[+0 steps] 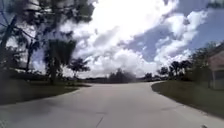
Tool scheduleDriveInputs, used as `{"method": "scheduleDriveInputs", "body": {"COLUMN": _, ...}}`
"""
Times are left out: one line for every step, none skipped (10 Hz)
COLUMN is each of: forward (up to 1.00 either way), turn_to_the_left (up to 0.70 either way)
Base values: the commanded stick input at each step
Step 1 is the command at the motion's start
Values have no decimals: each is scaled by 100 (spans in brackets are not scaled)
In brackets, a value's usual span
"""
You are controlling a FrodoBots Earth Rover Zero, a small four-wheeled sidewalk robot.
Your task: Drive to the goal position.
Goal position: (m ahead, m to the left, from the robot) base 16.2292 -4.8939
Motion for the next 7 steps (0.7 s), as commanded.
{"method": "scheduleDriveInputs", "body": {"forward": 100, "turn_to_the_left": 0}}
{"method": "scheduleDriveInputs", "body": {"forward": 100, "turn_to_the_left": 0}}
{"method": "scheduleDriveInputs", "body": {"forward": 100, "turn_to_the_left": 0}}
{"method": "scheduleDriveInputs", "body": {"forward": 100, "turn_to_the_left": 0}}
{"method": "scheduleDriveInputs", "body": {"forward": 100, "turn_to_the_left": 0}}
{"method": "scheduleDriveInputs", "body": {"forward": 100, "turn_to_the_left": 0}}
{"method": "scheduleDriveInputs", "body": {"forward": 100, "turn_to_the_left": 0}}
